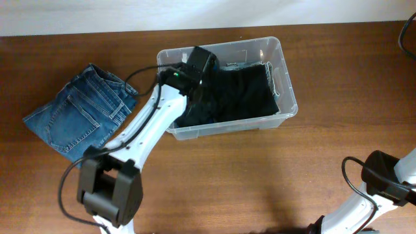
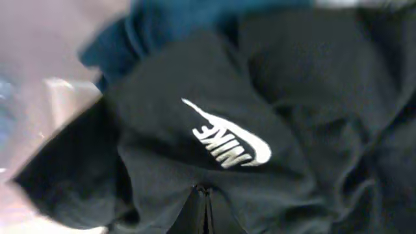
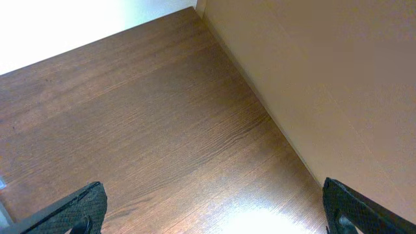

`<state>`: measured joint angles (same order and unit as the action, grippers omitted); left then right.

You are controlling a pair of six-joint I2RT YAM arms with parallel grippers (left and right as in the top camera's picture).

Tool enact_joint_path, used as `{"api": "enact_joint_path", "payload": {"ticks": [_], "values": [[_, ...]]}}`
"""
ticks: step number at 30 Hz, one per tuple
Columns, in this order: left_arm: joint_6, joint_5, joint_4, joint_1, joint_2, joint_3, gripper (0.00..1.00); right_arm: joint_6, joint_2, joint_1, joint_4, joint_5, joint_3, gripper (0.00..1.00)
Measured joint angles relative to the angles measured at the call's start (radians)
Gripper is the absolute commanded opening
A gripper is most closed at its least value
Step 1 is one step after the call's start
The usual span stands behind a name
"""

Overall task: Pack container
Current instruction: 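Press the Nike item down into the bin with the left gripper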

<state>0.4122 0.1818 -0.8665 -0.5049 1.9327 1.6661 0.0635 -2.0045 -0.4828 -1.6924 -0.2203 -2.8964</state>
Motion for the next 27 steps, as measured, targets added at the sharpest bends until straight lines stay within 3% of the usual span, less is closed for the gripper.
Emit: {"api": "enact_joint_path", "payload": {"ticks": [11,15,19,27], "values": [[0.0,0.019,0.053,0.0,-0.004,0.01,0.02,0.0,0.0,0.0,0.0,0.0,0.0,0.98],[0.0,0.01,-0.012,0.0,0.016,0.01,0.04,0.0,0.0,0.0,0.0,0.0,0.0,0.99],[0.002,0.002,-0.115,0.0,0.035,0.01,0.15,0.0,0.0,0.0,0.0,0.0,0.0,0.98],[0.0,-0.052,-0.187,0.0,0.039,0.008,0.19,0.0,0.0,0.0,0.0,0.0,0.0,0.98]]}}
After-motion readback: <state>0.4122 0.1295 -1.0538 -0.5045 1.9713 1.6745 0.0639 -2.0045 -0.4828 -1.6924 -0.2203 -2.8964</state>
